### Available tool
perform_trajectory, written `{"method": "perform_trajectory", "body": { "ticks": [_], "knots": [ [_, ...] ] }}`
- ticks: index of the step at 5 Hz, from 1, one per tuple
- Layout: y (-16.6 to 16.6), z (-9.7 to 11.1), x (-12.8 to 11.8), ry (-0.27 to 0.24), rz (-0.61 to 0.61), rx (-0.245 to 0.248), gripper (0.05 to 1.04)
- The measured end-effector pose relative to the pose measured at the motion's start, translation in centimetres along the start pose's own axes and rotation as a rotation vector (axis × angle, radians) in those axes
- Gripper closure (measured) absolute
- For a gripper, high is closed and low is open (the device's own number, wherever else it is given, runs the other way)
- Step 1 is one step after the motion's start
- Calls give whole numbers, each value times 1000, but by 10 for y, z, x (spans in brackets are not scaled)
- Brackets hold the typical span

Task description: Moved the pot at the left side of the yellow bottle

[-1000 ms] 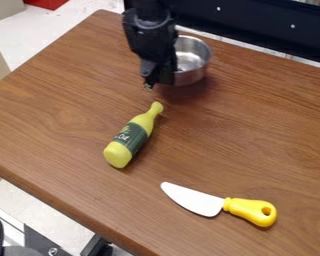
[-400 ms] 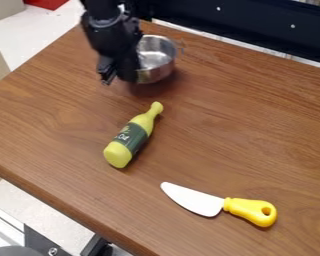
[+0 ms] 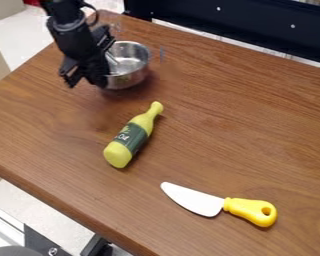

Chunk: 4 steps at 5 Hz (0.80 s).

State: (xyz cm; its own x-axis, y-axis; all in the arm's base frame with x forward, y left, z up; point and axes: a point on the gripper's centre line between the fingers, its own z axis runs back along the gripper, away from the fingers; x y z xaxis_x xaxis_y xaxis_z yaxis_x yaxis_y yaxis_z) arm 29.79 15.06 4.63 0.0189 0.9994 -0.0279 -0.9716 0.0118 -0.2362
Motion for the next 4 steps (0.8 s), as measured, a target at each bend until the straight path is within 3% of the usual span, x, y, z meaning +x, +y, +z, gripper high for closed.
{"method": "perform_trajectory", "body": {
  "ticks": [3, 4],
  "knots": [
    [35, -8, 13, 18, -239, 57, 1026],
    [32, -1, 19, -6, -300, 91, 1006]
  ]
}}
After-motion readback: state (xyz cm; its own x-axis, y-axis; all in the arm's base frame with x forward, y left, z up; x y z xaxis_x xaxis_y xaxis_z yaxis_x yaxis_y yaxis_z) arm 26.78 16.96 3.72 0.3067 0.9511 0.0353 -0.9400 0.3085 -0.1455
